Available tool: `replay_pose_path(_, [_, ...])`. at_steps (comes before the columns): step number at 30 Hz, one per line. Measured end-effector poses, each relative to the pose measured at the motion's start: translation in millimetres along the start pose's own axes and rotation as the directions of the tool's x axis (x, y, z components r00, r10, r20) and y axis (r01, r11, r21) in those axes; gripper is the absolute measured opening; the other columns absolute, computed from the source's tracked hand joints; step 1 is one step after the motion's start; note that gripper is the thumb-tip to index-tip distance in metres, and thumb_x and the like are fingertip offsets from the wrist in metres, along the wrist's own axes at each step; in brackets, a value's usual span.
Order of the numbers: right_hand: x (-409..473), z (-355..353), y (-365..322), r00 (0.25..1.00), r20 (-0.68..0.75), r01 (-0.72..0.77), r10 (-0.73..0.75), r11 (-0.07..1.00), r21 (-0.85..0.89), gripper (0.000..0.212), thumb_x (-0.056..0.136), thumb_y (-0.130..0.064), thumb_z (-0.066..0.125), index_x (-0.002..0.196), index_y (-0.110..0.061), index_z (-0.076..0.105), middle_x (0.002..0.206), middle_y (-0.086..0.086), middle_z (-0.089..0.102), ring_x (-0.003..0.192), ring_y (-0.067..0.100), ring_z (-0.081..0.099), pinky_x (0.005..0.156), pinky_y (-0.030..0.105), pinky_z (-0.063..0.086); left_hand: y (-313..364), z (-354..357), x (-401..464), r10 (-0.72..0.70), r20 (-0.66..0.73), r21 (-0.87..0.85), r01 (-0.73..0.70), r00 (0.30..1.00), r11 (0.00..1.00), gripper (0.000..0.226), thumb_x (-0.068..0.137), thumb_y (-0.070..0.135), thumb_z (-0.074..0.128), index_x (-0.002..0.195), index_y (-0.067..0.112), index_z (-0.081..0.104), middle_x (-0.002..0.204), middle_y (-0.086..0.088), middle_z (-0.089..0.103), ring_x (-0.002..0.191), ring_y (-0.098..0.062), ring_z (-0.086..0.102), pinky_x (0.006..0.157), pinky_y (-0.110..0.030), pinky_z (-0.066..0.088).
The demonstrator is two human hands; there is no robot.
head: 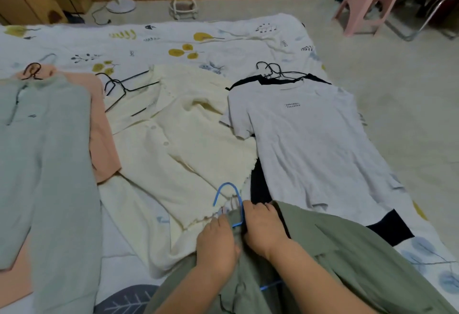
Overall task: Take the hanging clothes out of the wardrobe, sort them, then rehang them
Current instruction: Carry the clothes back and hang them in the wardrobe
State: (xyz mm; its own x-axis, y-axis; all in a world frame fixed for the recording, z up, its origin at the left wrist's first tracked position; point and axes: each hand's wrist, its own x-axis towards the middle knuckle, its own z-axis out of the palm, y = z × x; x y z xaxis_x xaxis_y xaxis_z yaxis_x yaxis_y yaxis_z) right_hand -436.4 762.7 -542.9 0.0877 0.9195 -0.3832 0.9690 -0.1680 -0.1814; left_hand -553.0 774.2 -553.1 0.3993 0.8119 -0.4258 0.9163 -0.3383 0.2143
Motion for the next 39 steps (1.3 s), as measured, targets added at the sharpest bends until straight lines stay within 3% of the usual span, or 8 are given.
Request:
replay_pose_path(6, [-26, -6, -11, 0.995, -0.095, -0.011, 0.011, 1.000, -0.001, 0.041, 0.071, -0.005, 0.059, 0.110, -0.008, 0.049, 0.104, 0.011, 0.060, 0.098, 0.029, 0.054, 0.075, 0.034, 0.029, 2, -13, -12, -0.069, 0.135, -0.063, 0.078, 0.988, 0.995, 0.042, 0.084, 0.031, 0.052, 0.121, 0.012, 0.045, 0.120, -0.007, 0.057, 0.111, -0.025, 0.055, 0.088, -0.031, 0.044])
replay_pose_path(9, [-45, -11, -17, 0.986, -0.165, -0.002, 0.007, 0.999, 0.032, 0.066, 0.009, -0.019, 0.075, 0.071, -0.018, 0.052, 0.047, 0.000, 0.051, 0.044, 0.014, 0.051, 0.053, 0.023, 0.023, -2, -24, -28, -0.011, 0.143, -0.142, 0.031, 0.990, 0.989, 0.039, 0.084, 0.033, 0.052, 0.117, 0.013, 0.050, 0.116, -0.005, 0.061, 0.109, -0.023, 0.057, 0.086, -0.029, 0.042])
replay_pose_path(11, [-60, -18, -21, 0.976, -0.216, -0.018, 0.028, 0.999, 0.049, 0.077, 0.001, -0.020, 0.067, 0.073, -0.021, 0.040, 0.038, -0.003, 0.040, 0.036, 0.009, 0.043, 0.050, 0.019, 0.020, -3, -36, -45, 0.041, 0.141, -0.250, -0.005, 0.989, 0.968, 0.037, 0.078, 0.034, 0.051, 0.112, 0.017, 0.051, 0.114, -0.003, 0.062, 0.108, -0.020, 0.057, 0.087, -0.026, 0.041])
replay_pose_path(17, [-115, -69, -28, 0.945, -0.328, 0.031, -0.015, 0.999, 0.043, 0.074, 0.019, -0.032, 0.076, 0.079, -0.025, 0.033, 0.049, -0.010, 0.040, 0.045, 0.007, 0.045, 0.052, 0.017, 0.023, 7, -87, -101, 0.165, 0.000, -0.461, -0.146, 0.986, 0.875, 0.055, 0.069, 0.031, 0.046, 0.124, 0.025, 0.048, 0.119, 0.006, 0.060, 0.110, -0.012, 0.055, 0.091, -0.022, 0.041])
replay_pose_path(22, [-161, -130, -36, 0.945, -0.328, 0.094, -0.009, 0.965, 0.244, 0.033, 0.074, -0.019, 0.058, 0.089, -0.023, 0.029, 0.082, -0.009, 0.045, 0.081, 0.021, 0.038, 0.067, 0.025, 0.031, 18, -142, -148, 0.212, -0.052, -0.624, -0.197, 0.976, 0.756, 0.055, 0.062, 0.027, 0.048, 0.116, 0.028, 0.054, 0.105, 0.012, 0.064, 0.097, -0.004, 0.060, 0.087, -0.023, 0.048])
replay_pose_path(31, [-262, -209, -70, 0.955, -0.279, 0.128, -0.097, 0.987, 0.094, 0.025, 0.075, -0.014, 0.052, 0.089, -0.022, 0.032, 0.084, 0.001, 0.053, 0.091, 0.032, 0.051, 0.053, 0.028, 0.023, 28, -197, -247, 0.319, -0.060, -0.742, -0.256, 0.946, 0.620, 0.057, 0.060, 0.016, 0.052, 0.113, 0.035, 0.055, 0.099, 0.009, 0.069, 0.089, -0.005, 0.065, 0.087, -0.029, 0.052])
replay_pose_path(35, [-319, -231, -85, 0.968, -0.247, 0.060, -0.039, 0.995, 0.077, 0.031, 0.076, -0.015, 0.053, 0.069, -0.027, 0.025, 0.070, -0.008, 0.035, 0.083, 0.027, 0.042, 0.050, 0.019, 0.022, 38, -212, -298, 0.376, -0.090, -0.725, -0.320, 0.922, 0.610, 0.046, 0.073, 0.009, 0.056, 0.110, 0.034, 0.045, 0.097, 0.027, 0.055, 0.082, 0.013, 0.055, 0.078, -0.003, 0.045])
replay_pose_path(39, [-382, -244, -104, 0.957, -0.288, -0.023, 0.026, 1.000, 0.015, 0.020, 0.075, -0.017, 0.055, 0.083, -0.023, 0.038, 0.092, 0.003, 0.056, 0.096, 0.029, 0.053, 0.057, 0.032, 0.030, 46, -224, -353, 0.440, -0.092, -0.713, -0.367, 0.893, 0.597, 0.048, 0.076, 0.004, 0.055, 0.113, 0.034, 0.047, 0.094, 0.025, 0.057, 0.082, 0.009, 0.059, 0.070, -0.003, 0.044])
